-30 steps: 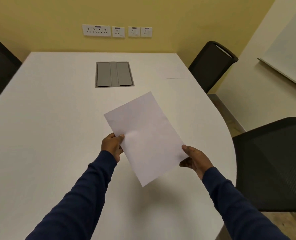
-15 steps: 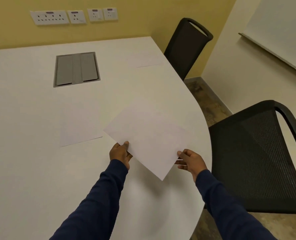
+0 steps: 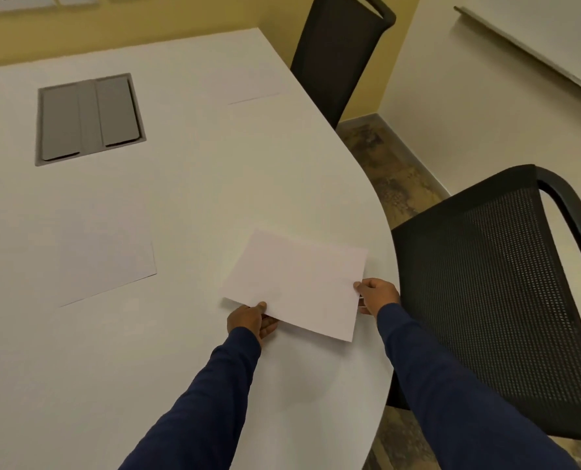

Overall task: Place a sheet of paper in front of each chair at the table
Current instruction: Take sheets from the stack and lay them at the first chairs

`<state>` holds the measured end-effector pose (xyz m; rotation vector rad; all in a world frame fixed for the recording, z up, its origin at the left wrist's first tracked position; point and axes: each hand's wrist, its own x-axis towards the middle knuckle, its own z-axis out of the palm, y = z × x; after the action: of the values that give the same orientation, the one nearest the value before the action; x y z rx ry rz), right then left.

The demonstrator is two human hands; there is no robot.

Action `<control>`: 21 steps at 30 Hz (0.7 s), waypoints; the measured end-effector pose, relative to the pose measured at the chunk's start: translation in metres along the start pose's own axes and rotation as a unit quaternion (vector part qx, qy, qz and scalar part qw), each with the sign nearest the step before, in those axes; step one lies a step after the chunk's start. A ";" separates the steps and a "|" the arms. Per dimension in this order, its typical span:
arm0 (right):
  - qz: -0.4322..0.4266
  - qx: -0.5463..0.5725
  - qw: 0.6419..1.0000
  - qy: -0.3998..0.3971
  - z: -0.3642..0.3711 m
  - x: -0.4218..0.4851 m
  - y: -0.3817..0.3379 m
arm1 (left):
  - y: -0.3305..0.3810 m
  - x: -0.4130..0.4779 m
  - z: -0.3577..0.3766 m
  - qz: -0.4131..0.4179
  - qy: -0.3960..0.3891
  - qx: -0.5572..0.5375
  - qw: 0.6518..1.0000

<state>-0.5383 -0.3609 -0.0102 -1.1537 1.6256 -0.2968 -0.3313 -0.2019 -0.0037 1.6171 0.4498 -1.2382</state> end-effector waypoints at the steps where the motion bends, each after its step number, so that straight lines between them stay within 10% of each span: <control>1: 0.004 -0.006 1.000 0.002 0.000 0.005 0.001 | -0.003 0.002 0.001 -0.010 -0.003 0.002 1.000; 11: 0.003 -0.082 0.996 0.022 0.007 0.027 0.005 | -0.017 0.015 -0.004 0.024 0.087 0.192 0.977; 15: -0.004 -0.086 0.996 0.011 0.011 0.030 0.004 | -0.027 0.013 -0.010 0.328 0.146 0.477 0.802; 18: 0.001 -0.083 0.996 0.011 0.017 0.029 -0.003 | -0.028 0.026 -0.011 0.313 0.115 0.656 0.677; 21: -0.019 -0.124 0.991 0.041 0.025 0.019 -0.011 | -0.029 0.040 -0.015 0.287 0.106 0.692 0.654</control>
<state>-0.5105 -0.3729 -0.0245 -1.3771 1.7498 -0.1715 -0.3302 -0.1870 -0.0530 2.8223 -1.1742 -0.7851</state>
